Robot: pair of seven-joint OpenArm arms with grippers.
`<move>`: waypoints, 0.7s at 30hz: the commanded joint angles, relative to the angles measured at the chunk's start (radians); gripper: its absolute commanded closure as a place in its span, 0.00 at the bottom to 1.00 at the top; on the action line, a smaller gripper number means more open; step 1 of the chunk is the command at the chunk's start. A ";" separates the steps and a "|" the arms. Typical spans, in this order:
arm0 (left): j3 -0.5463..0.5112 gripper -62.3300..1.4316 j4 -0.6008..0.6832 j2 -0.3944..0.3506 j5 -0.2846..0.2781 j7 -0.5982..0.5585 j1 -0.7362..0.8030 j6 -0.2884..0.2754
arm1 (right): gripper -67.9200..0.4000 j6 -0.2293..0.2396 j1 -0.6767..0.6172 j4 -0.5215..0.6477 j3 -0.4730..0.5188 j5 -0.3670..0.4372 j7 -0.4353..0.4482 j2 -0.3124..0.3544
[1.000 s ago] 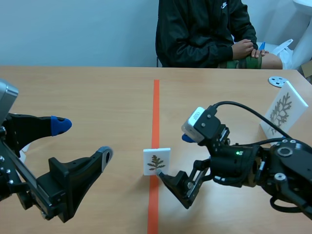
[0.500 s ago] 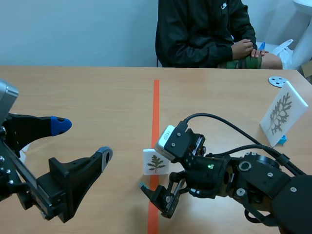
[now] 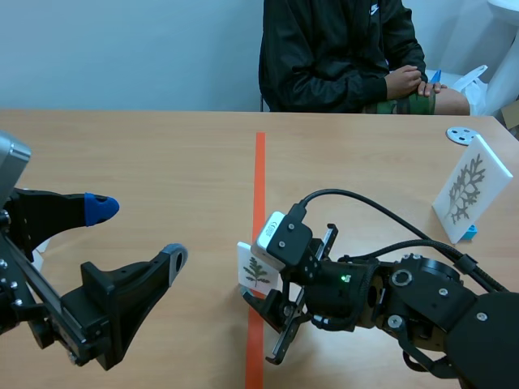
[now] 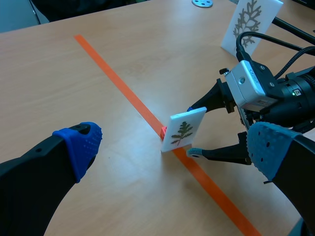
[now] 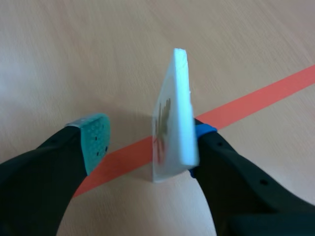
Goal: Sort the leaf by its shape. The table is split by an orange tape line. A compound leaf with several leaflets goes to the left side, a simple leaf with one blade goes to the right side. Return to the home posture when a red brick is placed on the table.
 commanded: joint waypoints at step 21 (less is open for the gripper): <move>-0.007 0.00 0.009 0.005 -0.006 -0.014 -0.005 -0.005 | 0.97 0.000 0.012 0.021 0.014 0.010 0.000 0.003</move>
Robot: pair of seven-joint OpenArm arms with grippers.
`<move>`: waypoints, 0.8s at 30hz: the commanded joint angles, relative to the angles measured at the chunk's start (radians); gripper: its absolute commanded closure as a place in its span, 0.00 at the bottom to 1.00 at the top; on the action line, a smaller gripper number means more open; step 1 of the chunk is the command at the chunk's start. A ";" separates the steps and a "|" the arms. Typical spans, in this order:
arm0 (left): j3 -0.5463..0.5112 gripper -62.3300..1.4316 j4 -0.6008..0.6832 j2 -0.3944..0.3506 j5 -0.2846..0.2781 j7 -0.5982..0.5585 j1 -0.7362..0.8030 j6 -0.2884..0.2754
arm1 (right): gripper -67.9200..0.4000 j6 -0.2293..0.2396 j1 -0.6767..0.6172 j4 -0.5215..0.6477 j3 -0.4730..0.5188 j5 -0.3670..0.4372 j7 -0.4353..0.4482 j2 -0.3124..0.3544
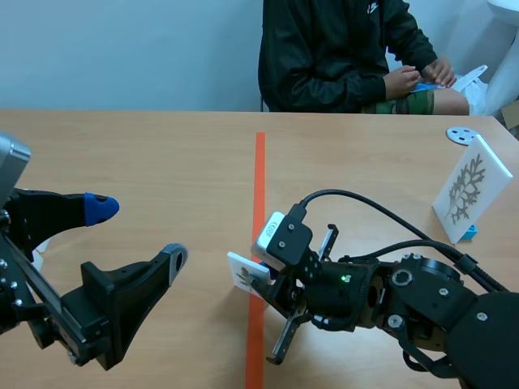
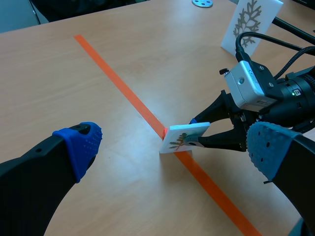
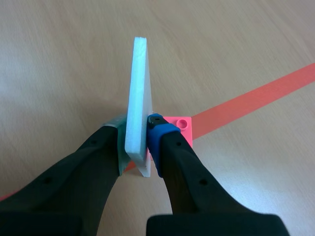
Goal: Sort the leaf by its shape. The table is split by an orange tape line. A compound leaf with several leaflets goes to the left side, a simple leaf with one blade goes to the right side. Return to the home posture when a red brick is placed on the table.
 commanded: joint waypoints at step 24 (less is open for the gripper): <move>-0.007 0.00 0.009 0.005 -0.006 -0.026 -0.005 -0.005 | 0.97 0.035 -0.301 0.363 0.603 0.389 -0.246 0.074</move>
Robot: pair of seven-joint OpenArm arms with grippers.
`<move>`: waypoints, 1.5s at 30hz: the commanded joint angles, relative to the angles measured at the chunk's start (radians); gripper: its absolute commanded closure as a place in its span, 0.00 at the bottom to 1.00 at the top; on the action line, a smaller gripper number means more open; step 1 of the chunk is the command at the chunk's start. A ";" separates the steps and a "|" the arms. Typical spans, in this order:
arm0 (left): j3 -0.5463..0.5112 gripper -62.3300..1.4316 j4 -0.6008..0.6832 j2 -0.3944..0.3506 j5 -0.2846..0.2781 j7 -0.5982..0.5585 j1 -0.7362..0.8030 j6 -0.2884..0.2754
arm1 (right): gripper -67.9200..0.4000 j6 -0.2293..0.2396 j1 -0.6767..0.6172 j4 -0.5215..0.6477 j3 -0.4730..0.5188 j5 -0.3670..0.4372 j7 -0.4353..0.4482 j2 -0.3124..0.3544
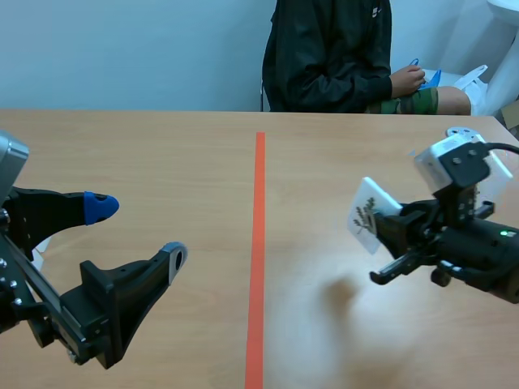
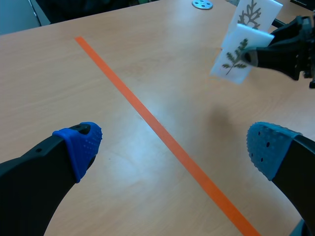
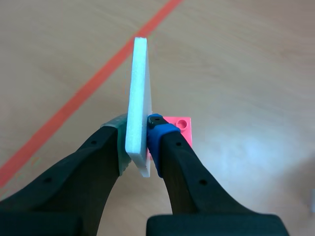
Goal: Sort the leaf by its shape. The table is split by an orange tape line. A compound leaf with several leaflets goes to the left side, a simple leaf with one blade goes to the right side. Return to the home posture when a red brick is placed on the table.
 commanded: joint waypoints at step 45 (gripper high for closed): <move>-0.007 0.00 0.009 0.005 -0.003 -0.029 -0.005 -0.005 | 0.96 -0.192 0.136 -0.376 0.222 0.016 0.061 -0.067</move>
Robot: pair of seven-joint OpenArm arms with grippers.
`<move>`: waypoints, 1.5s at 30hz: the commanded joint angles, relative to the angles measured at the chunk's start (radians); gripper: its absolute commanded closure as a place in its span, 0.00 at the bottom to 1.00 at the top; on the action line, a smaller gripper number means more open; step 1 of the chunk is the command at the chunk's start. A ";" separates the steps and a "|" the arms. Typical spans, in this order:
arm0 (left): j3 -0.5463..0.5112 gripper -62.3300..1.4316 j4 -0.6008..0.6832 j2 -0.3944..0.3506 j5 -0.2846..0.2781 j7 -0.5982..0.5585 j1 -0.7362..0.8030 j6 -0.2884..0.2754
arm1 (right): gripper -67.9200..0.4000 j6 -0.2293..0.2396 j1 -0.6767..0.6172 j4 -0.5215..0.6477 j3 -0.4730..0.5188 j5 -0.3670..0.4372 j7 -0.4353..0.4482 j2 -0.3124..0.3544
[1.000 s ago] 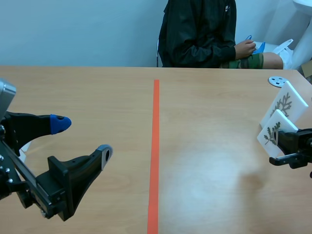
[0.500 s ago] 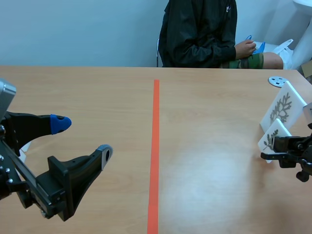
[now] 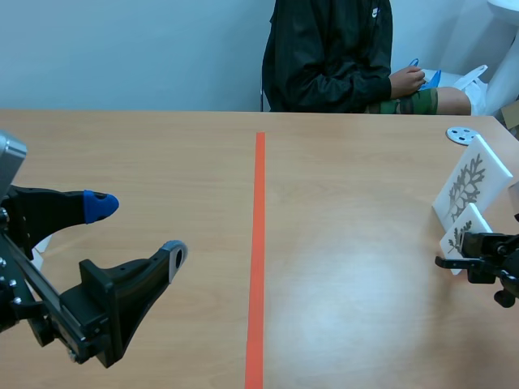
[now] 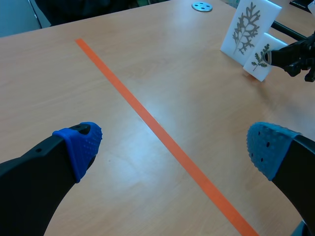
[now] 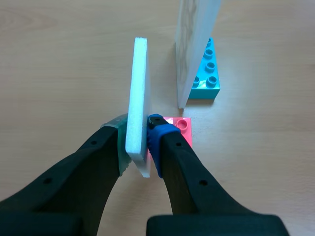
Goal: Sort the leaf by its shape. The table is split by an orange tape line. A compound leaf with several leaflets goes to the left side, a simple leaf with one blade goes to the right side. Return to the home posture when a red brick is placed on the table.
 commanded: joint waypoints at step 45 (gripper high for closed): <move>-0.008 0.00 0.009 0.005 0.016 -0.021 -0.005 -0.005 | 0.00 0.423 -0.261 0.543 0.181 0.203 -0.169 0.082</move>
